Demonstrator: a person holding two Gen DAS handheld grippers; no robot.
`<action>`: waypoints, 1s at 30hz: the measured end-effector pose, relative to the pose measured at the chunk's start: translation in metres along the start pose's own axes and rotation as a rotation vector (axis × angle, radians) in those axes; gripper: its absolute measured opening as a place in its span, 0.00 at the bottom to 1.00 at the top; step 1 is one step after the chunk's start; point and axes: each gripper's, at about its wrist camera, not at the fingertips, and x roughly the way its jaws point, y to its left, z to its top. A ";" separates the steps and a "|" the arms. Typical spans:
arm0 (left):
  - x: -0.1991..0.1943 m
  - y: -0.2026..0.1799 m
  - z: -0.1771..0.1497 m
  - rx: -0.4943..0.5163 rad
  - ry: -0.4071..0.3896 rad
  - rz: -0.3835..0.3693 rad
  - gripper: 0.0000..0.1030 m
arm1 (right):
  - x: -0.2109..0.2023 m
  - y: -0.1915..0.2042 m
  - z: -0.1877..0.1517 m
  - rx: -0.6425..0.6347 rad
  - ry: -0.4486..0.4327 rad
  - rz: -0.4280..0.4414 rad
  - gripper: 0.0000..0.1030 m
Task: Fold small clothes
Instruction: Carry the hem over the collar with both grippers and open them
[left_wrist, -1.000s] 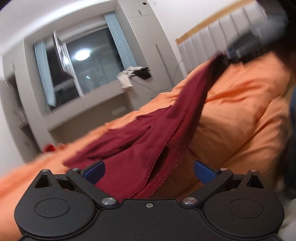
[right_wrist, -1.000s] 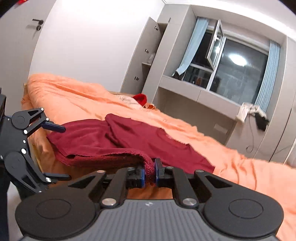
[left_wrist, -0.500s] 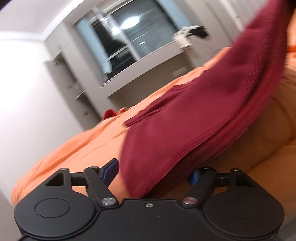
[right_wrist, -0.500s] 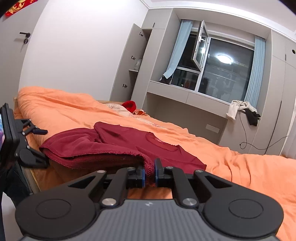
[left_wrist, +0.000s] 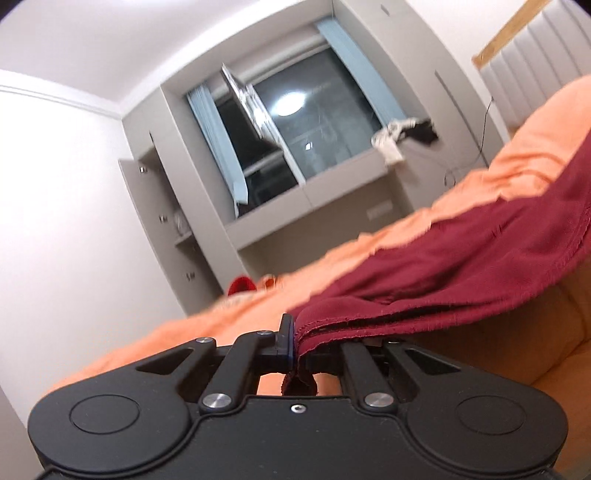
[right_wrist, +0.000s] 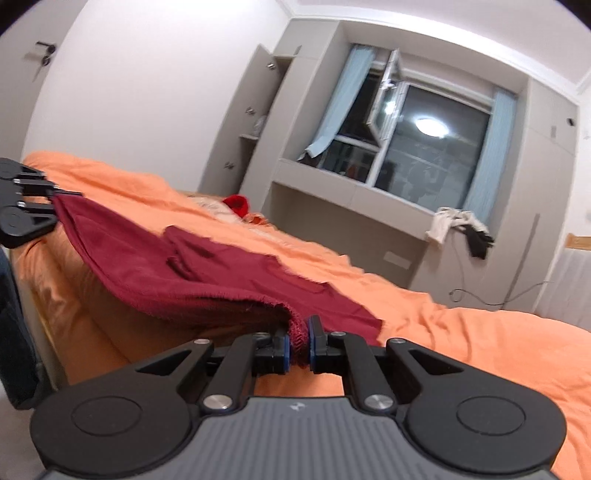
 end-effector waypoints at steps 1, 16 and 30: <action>-0.008 0.003 0.002 -0.002 -0.013 -0.004 0.05 | -0.007 -0.001 -0.002 0.011 -0.006 -0.020 0.09; -0.097 0.057 0.031 -0.233 -0.025 -0.217 0.05 | -0.083 -0.019 0.018 0.091 -0.097 -0.043 0.09; 0.074 0.065 0.127 -0.330 -0.045 -0.142 0.05 | 0.110 -0.092 0.081 0.085 -0.165 -0.135 0.09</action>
